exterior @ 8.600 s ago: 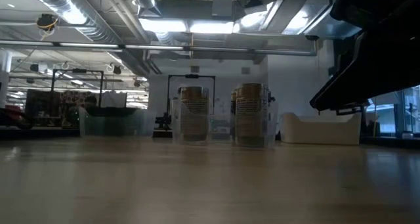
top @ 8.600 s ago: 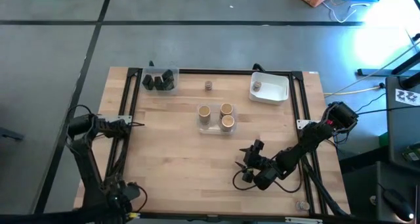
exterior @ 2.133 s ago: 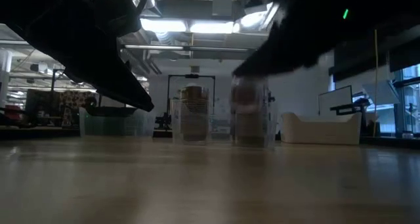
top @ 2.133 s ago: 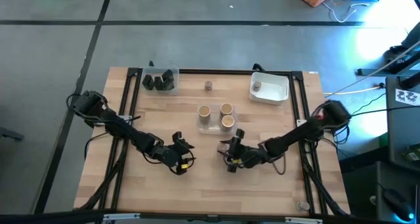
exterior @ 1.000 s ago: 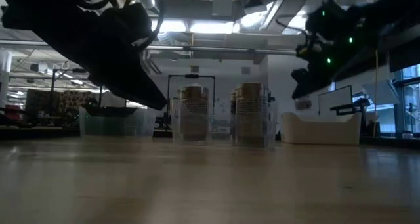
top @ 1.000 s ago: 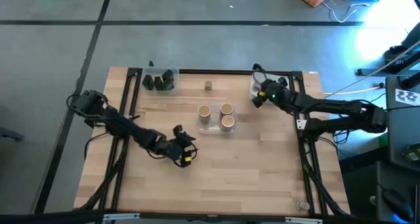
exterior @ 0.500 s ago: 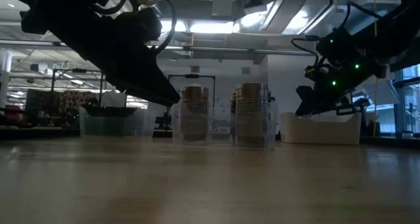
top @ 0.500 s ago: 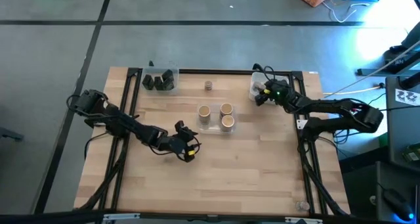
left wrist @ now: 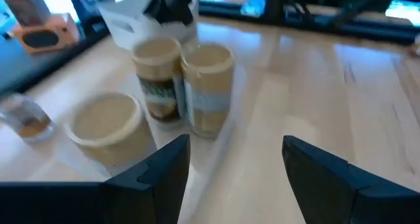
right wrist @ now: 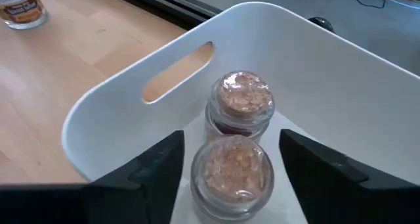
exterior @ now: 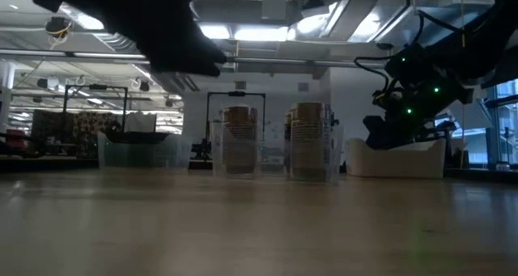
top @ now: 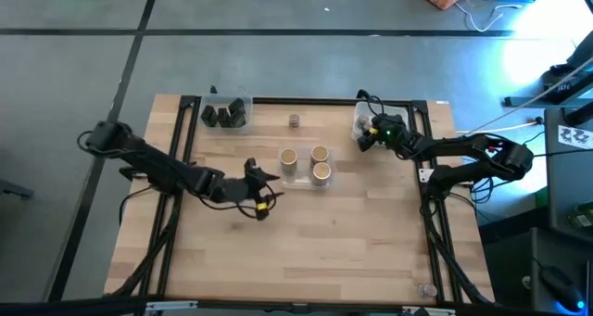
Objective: Sort spices by type
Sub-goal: Put the brown seasoning bottle into the white bin
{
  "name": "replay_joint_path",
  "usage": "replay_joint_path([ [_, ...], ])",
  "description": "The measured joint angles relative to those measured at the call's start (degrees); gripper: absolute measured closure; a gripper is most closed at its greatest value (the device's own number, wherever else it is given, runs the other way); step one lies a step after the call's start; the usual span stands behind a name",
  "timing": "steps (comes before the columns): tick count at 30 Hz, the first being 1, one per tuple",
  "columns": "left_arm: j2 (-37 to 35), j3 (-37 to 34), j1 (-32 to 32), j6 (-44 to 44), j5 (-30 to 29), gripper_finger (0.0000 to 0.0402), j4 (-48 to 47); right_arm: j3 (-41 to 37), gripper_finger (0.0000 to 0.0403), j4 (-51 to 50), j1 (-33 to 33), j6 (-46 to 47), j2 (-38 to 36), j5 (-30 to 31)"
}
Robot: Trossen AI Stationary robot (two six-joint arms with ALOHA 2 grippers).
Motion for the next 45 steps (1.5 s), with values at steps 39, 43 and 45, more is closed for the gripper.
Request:
replay_joint_path([
  [39, 37.3, 48.7, 49.2, 17.4, 29.2, 0.0096, -40.3, 0.0, 0.0093, -3.7, 0.0, -5.6, -12.5, -7.3],
  [43, 38.5, 48.7, 49.3, 17.4, 30.4, 0.0096, -40.0, 0.0, 0.0093, -3.7, 0.0, -5.9, -12.5, -7.3],
  [45, 39.3, 48.7, 49.3, 17.9, 30.5, 0.0096, -39.6, 0.0, 0.0093, -3.7, 0.0, -5.9, -12.5, -7.3],
])
